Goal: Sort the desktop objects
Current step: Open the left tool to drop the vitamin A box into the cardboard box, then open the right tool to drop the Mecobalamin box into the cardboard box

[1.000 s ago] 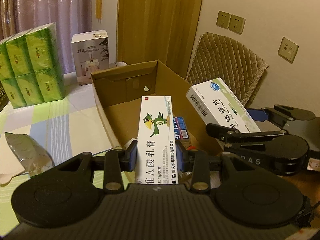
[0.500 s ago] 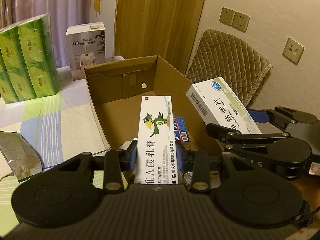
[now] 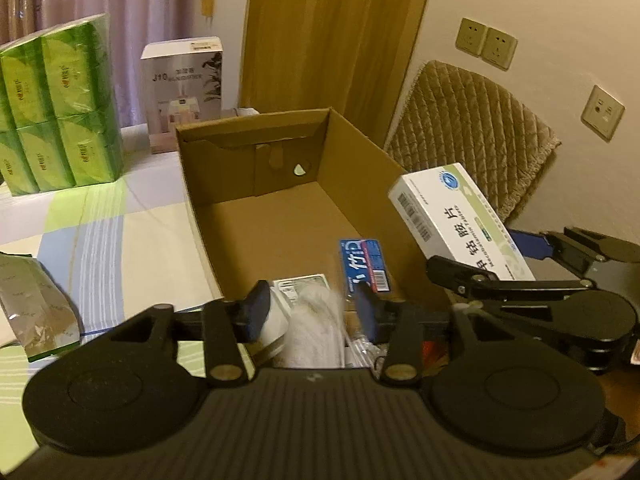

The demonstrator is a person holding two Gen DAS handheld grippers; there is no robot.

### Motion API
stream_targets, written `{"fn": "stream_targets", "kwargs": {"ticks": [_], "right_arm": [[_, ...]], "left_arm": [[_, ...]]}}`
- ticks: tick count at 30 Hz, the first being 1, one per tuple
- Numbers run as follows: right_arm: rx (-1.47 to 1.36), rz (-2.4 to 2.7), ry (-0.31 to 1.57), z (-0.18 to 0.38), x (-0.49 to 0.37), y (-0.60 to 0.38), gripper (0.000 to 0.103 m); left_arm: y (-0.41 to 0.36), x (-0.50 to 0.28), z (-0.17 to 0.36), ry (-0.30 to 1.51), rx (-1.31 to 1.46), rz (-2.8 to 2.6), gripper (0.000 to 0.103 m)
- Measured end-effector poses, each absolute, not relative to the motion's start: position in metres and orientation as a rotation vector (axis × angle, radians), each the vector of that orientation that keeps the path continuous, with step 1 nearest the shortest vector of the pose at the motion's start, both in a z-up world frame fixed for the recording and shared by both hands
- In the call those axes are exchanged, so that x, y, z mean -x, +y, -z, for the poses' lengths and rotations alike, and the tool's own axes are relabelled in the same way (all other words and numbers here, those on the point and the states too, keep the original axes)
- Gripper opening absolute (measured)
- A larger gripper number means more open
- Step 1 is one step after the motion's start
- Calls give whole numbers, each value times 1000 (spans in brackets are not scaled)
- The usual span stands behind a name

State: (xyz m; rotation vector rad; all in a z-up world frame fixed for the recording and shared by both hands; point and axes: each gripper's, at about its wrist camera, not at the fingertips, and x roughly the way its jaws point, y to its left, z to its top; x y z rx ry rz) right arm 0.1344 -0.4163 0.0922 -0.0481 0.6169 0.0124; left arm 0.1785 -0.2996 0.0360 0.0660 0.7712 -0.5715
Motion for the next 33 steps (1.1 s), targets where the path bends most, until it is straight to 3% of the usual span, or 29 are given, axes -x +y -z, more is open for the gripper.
{"fn": "stream_targets", "kwargs": {"ticks": [33], "right_arm": [[39, -32, 628, -89, -147, -404, 69]], "left_arm": [[-275, -170, -35, 774, -65, 555, 41]]}}
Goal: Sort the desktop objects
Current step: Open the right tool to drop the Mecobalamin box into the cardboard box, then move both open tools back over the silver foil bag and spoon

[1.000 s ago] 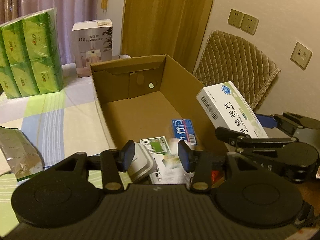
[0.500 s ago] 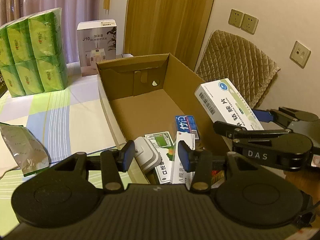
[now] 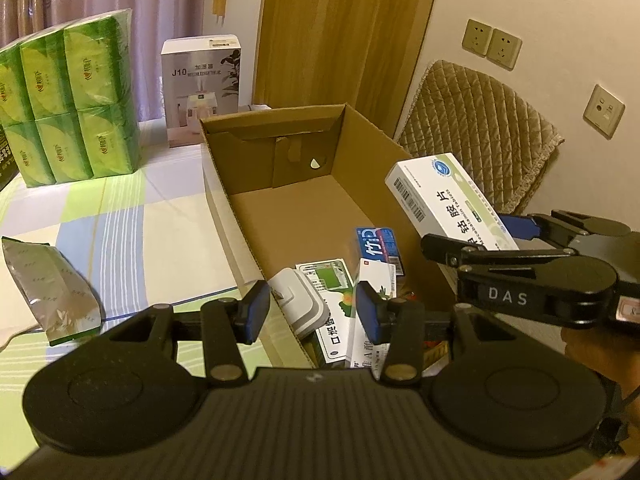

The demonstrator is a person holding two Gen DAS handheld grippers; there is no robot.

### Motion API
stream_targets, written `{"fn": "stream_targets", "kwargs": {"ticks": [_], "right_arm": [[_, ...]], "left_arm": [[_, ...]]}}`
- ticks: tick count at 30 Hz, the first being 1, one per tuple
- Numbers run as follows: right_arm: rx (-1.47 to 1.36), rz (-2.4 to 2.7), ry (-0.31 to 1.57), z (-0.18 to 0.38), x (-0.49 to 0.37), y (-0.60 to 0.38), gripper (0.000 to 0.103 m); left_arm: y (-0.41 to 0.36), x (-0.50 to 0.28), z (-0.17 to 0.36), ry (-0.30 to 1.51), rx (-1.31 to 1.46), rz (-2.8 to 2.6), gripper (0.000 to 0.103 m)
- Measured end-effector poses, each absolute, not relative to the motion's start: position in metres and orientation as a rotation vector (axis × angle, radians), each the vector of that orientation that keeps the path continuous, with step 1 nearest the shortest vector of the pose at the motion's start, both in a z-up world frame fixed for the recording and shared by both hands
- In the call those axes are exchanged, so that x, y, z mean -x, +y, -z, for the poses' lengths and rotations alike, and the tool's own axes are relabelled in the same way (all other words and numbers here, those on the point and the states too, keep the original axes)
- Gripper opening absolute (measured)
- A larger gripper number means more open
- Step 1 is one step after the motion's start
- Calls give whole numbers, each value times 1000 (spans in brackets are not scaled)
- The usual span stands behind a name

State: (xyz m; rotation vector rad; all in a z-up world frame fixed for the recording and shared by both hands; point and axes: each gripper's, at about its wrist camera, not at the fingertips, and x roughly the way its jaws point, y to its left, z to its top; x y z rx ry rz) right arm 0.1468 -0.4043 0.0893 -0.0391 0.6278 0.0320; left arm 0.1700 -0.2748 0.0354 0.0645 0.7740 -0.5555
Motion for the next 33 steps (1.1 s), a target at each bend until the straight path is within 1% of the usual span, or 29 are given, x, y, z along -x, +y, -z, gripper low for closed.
{"fn": "stream_targets", "kwargs": {"ticks": [4, 7, 8, 19, 33], "right_arm": [[24, -38, 603, -90, -151, -404, 69], [9, -30, 606, -88, -154, -406, 80], [1, -29, 601, -88, -153, -408, 81], [-35, -14, 605, -89, -124, -410, 82], [-9, -68, 602, -100, -87, -369, 90]], "left_arm": [[-272, -171, -34, 777, -59, 548, 42], [-269, -171, -34, 779, -58, 542, 41], [-267, -172, -34, 779, -57, 540, 41], [-247, -167, -34, 780, -36, 515, 42], [-202, -140, -41, 779, -25, 466, 46]]}}
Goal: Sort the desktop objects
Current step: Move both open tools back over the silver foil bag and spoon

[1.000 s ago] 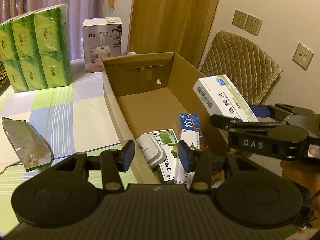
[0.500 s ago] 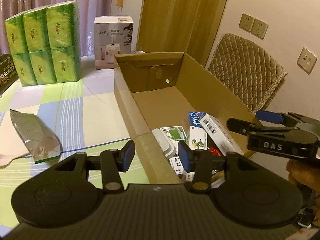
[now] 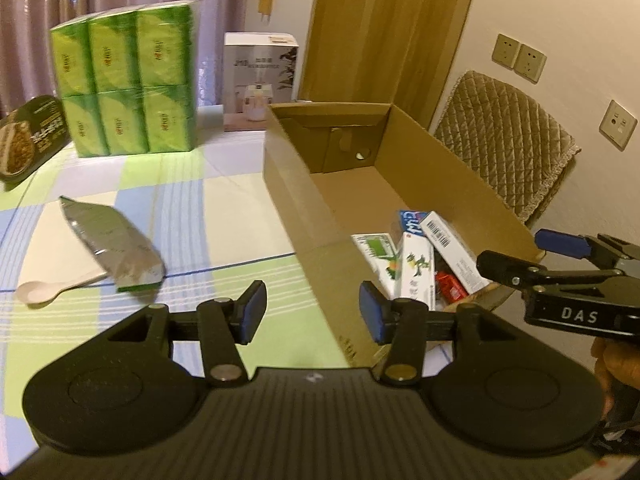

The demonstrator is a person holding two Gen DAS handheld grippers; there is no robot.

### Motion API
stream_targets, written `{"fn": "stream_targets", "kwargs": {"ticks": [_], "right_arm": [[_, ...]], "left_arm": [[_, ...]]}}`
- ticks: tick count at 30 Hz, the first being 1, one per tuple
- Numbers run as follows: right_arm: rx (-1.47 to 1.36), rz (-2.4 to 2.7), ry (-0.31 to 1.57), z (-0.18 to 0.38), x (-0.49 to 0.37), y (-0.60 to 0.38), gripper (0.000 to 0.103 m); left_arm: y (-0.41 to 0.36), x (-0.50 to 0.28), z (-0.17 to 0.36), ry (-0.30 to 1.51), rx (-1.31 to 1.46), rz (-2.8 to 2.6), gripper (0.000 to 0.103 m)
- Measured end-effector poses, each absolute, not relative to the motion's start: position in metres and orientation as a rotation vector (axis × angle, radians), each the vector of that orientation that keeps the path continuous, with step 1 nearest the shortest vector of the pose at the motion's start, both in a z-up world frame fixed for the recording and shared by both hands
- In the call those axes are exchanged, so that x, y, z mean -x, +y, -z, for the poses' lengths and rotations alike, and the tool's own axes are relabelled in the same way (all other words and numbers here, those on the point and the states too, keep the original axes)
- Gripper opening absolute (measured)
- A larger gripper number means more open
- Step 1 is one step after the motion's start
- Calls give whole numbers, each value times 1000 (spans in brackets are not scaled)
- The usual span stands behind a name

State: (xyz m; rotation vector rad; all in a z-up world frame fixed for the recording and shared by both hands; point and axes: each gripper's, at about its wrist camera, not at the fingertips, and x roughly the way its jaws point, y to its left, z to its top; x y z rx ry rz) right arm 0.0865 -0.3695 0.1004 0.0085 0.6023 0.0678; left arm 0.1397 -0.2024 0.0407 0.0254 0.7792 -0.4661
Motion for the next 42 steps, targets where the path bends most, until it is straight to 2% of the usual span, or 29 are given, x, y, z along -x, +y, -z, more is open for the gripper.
{"fn": "stream_targets", "kwargs": {"ticks": [9, 14, 22, 27, 42], "right_arm": [[30, -119, 595, -110, -72, -334, 94], [54, -149, 595, -113, -66, -314, 96], [94, -202, 591, -117, -63, -283, 97], [116, -230, 590, -119, -66, -265, 97], [207, -339, 616, -108, -93, -203, 98]], "left_arm": [[-159, -122, -45, 771, -6, 412, 62], [-132, -113, -47, 762, 6, 390, 77], [-85, -104, -41, 769, 11, 344, 90], [-53, -103, -33, 788, -3, 315, 96], [12, -131, -14, 822, -105, 280, 99]]}}
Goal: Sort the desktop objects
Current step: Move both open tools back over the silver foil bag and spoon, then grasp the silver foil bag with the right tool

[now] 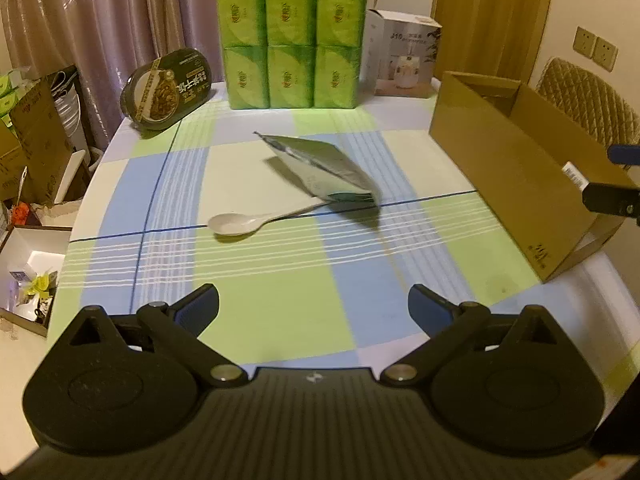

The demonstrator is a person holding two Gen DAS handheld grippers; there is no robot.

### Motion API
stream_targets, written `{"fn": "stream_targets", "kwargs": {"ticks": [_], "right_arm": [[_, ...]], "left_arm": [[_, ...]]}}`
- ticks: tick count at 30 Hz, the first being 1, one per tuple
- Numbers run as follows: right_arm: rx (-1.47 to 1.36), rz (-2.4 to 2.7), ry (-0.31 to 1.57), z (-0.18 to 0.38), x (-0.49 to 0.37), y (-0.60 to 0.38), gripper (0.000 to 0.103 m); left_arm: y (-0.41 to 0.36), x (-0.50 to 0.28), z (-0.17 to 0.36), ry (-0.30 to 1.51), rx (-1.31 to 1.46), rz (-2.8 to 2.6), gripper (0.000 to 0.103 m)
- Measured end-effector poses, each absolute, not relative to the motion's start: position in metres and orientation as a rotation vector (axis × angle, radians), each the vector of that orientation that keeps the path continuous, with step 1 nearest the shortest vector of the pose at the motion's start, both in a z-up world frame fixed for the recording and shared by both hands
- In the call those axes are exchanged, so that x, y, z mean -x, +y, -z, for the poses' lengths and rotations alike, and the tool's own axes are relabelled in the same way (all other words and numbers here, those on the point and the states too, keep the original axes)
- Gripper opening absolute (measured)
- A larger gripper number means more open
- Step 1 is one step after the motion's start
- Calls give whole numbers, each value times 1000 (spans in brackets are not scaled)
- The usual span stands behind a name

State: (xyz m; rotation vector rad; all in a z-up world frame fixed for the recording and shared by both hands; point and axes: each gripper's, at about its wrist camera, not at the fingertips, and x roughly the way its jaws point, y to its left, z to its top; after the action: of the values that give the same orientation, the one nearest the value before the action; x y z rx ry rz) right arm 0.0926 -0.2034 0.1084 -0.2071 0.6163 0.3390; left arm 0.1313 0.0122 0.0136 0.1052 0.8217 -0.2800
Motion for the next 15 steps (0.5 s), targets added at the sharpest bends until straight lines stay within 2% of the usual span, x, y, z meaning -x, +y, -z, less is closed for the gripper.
{"fn": "stream_targets", "kwargs": {"ticks": [15], "right_arm": [[290, -419, 670, -77, -136, -157, 98]], "left_arm": [[40, -174, 22, 861, -147, 253, 100]]}}
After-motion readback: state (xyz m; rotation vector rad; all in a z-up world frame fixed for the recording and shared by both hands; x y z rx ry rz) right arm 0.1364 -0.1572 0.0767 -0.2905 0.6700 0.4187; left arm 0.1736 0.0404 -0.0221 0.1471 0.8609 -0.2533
